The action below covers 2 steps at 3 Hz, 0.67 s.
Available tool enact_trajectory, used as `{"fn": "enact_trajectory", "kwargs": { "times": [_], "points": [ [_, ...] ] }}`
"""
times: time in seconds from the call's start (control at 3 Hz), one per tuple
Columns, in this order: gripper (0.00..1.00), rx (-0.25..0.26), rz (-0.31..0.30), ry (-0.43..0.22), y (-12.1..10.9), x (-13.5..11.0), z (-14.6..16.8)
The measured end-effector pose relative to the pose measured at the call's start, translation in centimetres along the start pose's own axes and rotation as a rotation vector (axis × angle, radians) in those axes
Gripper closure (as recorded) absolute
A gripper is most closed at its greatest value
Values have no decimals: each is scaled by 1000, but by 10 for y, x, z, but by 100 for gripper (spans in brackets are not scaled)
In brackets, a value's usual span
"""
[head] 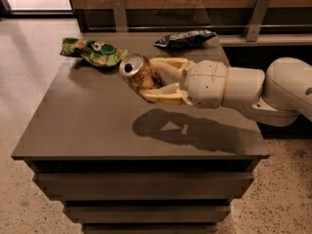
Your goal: Place orange can upright
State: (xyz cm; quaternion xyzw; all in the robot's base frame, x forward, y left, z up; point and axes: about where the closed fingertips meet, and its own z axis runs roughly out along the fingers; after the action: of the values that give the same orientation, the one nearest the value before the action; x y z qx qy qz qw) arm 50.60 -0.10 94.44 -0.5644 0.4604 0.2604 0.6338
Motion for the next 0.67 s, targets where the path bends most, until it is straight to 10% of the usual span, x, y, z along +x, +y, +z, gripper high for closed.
{"fn": "enact_trajectory", "kwargs": {
  "times": [0.67],
  "points": [
    [100,-6,30,-65,-2,2,-3]
  ]
}}
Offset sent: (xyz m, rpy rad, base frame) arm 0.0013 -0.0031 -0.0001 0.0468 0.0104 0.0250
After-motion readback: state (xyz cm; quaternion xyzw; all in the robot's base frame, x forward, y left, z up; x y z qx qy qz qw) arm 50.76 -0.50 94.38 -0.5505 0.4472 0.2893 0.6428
